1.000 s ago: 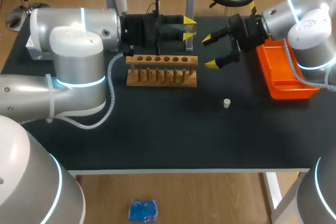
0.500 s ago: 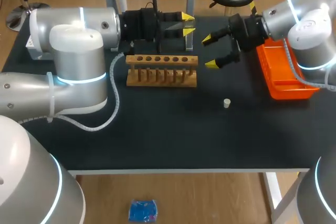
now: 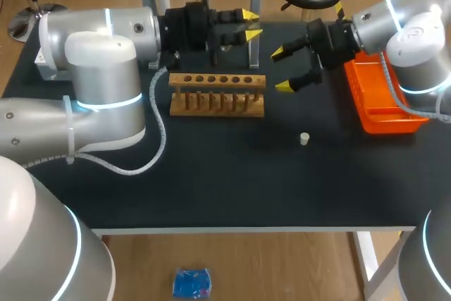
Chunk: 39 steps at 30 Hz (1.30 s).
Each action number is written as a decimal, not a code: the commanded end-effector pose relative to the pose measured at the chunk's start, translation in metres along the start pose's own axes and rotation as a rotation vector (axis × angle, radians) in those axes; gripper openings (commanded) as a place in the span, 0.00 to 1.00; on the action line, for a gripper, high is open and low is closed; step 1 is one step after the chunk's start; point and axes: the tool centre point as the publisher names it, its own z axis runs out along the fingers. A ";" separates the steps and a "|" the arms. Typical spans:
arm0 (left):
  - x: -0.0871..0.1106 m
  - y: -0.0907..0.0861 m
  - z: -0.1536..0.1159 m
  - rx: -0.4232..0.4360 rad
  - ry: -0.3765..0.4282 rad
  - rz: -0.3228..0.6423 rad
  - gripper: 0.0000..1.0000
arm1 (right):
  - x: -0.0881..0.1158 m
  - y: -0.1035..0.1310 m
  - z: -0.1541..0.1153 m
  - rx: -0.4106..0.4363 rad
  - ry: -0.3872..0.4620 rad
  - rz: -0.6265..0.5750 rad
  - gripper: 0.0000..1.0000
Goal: Invert the test tube, pick up the pipette, mount the tip to pipette, aspirate from beaker and dispense into the tube, eject the tip, return the pipette, and cap with the stopper.
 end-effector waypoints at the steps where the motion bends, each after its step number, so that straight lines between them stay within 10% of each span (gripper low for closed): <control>1: -0.006 -0.002 -0.003 -0.001 -0.030 -0.113 0.00 | 0.000 0.001 -0.002 0.004 0.003 0.001 1.00; 13: -0.010 0.021 -0.012 0.059 -0.195 -0.345 0.00 | 0.000 0.001 -0.002 0.004 0.003 0.001 1.00; 39: -0.017 0.035 -0.009 0.085 -0.231 -0.390 0.00 | 0.000 0.001 -0.002 0.004 0.003 0.001 1.00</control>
